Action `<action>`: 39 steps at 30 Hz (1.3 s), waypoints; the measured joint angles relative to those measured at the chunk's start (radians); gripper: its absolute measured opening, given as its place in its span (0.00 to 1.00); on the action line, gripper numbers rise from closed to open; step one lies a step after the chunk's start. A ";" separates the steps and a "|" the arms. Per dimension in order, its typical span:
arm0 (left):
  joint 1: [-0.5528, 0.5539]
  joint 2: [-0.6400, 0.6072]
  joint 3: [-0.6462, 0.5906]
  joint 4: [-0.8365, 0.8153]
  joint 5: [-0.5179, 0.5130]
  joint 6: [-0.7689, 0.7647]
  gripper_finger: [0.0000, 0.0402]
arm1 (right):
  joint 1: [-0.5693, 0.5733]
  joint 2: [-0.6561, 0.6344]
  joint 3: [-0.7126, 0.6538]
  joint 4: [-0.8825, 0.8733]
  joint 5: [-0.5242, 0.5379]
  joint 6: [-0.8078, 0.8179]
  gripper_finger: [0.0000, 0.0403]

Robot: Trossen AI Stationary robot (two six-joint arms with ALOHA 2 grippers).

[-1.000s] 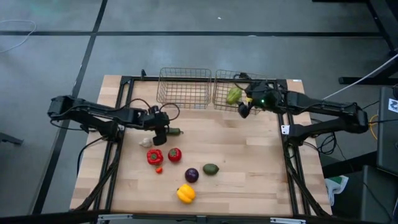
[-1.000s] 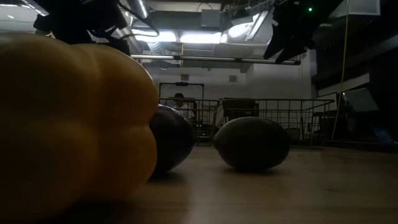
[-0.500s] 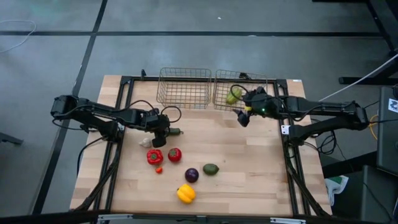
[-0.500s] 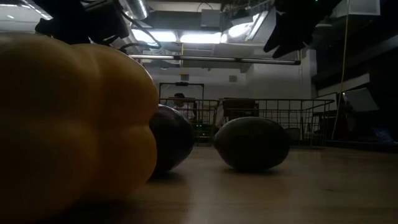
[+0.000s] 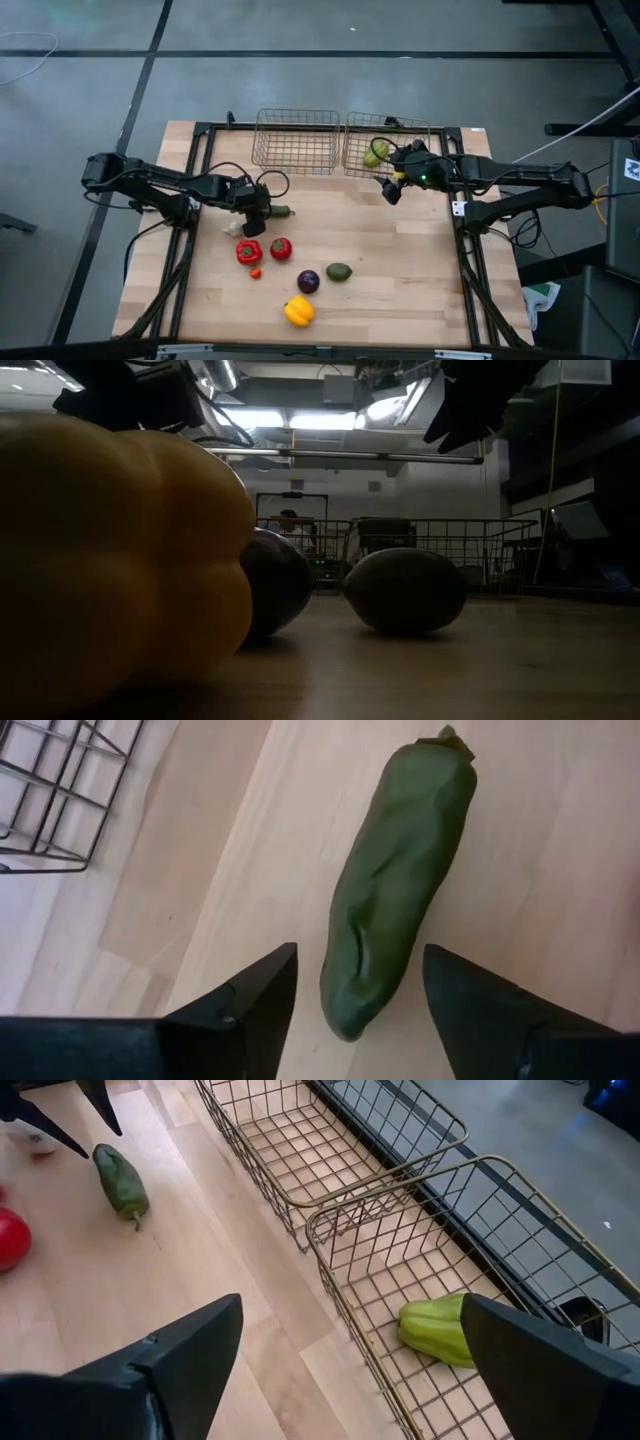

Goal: Sort produce into baskets
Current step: Put the green pepper into the right gold wire basket

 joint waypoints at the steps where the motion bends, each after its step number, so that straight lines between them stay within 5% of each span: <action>1: 0.000 0.000 0.000 0.000 0.000 0.005 0.54 | 0.000 0.000 0.000 0.000 0.000 0.000 0.93; 27: 0.059 0.002 -0.194 0.273 0.044 0.128 0.54 | -0.001 0.000 0.000 0.000 0.000 0.000 0.93; 39: 0.057 0.020 -0.186 0.270 0.053 0.099 0.20 | -0.001 0.000 0.000 -0.016 0.000 -0.005 0.93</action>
